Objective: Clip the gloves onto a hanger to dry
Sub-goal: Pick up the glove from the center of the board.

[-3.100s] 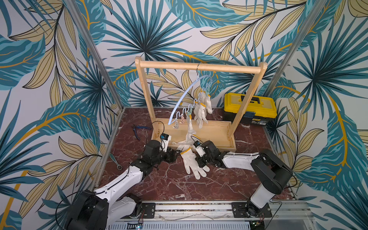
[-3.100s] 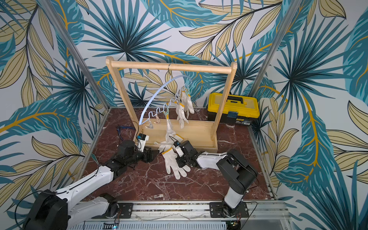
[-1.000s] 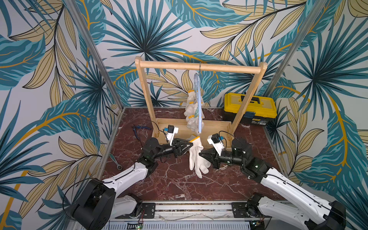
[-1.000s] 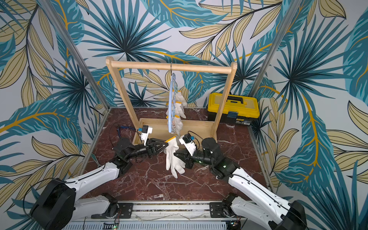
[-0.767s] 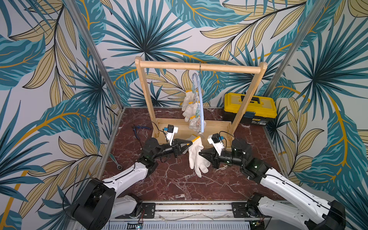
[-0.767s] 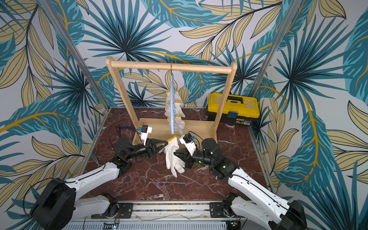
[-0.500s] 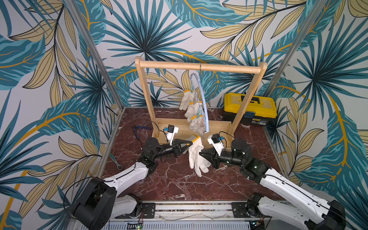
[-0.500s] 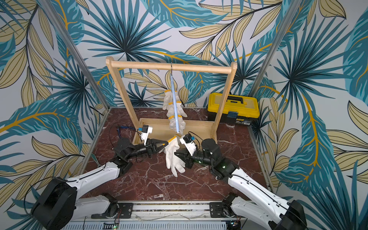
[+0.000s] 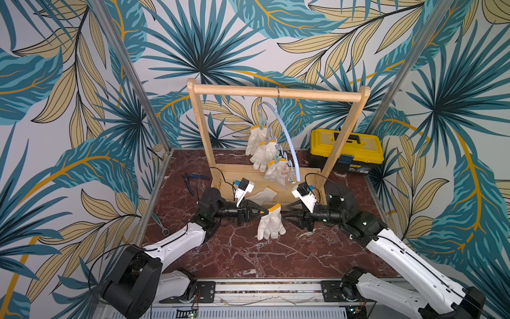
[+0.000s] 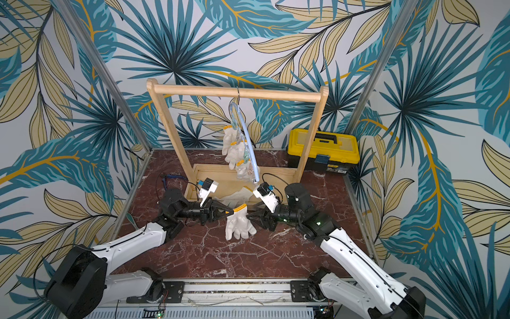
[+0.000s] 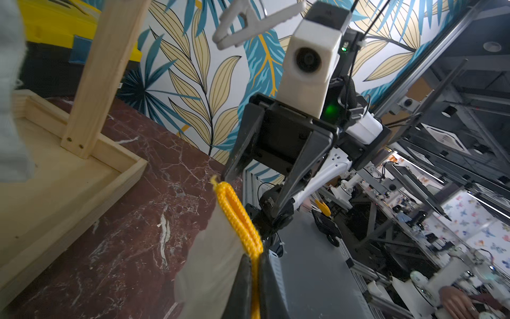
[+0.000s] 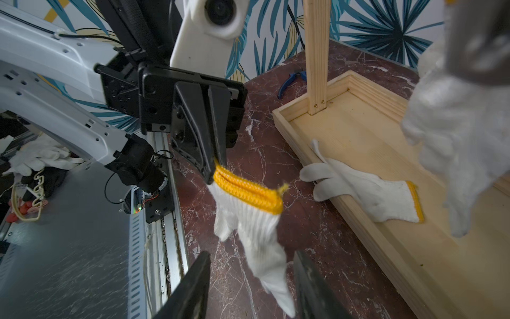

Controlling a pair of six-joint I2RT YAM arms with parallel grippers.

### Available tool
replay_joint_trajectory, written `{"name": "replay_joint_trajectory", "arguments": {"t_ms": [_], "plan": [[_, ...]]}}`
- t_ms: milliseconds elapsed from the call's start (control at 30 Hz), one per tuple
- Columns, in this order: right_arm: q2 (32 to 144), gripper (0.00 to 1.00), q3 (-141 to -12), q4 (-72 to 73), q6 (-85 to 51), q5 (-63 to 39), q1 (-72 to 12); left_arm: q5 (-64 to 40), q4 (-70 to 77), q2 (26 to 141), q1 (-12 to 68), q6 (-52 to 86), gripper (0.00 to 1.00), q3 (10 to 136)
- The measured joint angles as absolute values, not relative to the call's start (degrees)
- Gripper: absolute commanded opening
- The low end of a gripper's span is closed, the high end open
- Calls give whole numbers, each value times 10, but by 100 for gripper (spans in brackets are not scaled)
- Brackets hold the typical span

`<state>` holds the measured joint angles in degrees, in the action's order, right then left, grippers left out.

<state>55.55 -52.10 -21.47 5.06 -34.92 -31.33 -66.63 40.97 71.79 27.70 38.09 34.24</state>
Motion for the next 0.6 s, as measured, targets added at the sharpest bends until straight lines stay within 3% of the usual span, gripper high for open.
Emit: {"name": "replay_joint_trajectory", "arguments": {"t_ms": [300,600], "plan": [[594,46,-558,-242,91,-451,-305,-733,346,723,277,342,0,411],[596,45,-558,-236,99,-473,-305,-761,318,743,287,332,0,434]]}}
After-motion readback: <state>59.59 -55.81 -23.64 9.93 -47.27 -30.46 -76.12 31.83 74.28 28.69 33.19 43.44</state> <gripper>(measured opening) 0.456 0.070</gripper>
